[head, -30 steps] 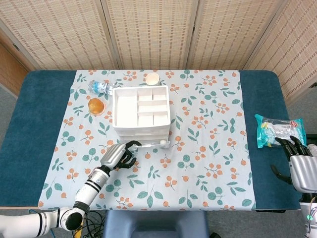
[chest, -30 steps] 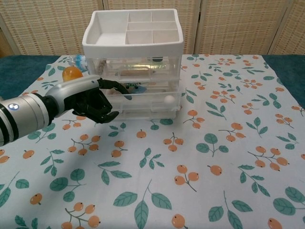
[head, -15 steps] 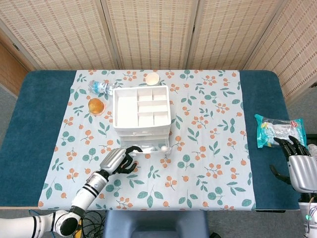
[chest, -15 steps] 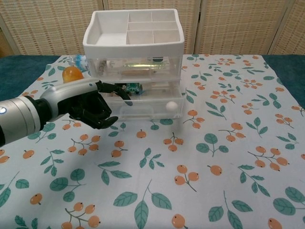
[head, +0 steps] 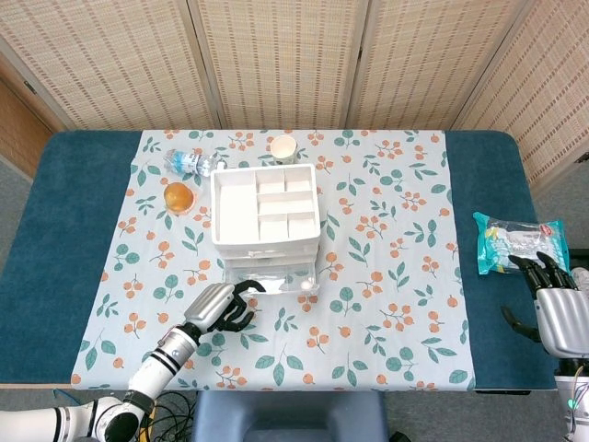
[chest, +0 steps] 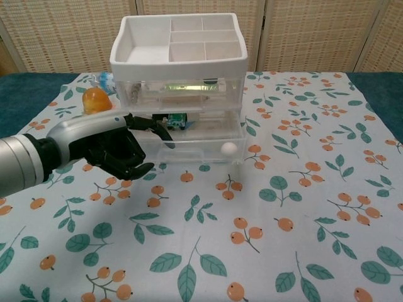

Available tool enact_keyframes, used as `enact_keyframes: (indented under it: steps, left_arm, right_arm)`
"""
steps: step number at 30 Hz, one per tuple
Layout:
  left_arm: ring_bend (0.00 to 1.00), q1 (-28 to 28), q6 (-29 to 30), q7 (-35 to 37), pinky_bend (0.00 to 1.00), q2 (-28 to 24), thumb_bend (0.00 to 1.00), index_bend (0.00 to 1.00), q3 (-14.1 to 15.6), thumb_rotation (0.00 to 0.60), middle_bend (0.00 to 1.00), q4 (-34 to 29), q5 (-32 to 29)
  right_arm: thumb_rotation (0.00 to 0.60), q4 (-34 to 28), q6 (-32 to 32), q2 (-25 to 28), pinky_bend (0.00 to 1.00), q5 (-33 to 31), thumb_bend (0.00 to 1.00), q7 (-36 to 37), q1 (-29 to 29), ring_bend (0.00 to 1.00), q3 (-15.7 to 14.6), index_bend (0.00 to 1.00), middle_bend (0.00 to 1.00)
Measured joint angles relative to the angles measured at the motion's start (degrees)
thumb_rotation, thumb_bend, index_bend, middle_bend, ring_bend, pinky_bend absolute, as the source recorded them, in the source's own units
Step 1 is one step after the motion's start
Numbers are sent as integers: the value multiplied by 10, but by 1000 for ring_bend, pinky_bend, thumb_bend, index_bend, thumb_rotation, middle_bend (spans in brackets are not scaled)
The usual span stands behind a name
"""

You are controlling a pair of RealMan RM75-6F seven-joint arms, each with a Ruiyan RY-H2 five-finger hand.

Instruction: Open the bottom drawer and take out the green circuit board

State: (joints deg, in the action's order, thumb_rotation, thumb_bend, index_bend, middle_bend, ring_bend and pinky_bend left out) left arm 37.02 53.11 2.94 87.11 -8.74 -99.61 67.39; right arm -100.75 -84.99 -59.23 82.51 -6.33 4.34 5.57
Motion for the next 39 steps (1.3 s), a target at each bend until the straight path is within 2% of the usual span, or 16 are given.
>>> enact_keyframes:
  steps: [22,39]
  left_arm:
    - [980,-8,28,-39,1000,22,451,319,14,600,908,-14,-1]
    - [980,-16,37,-49,1000,19,451,326,26,600,908,-29,8]
  right_arm:
    - [600,-3,-2,4,207,-1,289,-1,-1,129,1,138,223]
    - [600,-5,-4,6,207,-1,289,-2,-3,129,0,138,223]
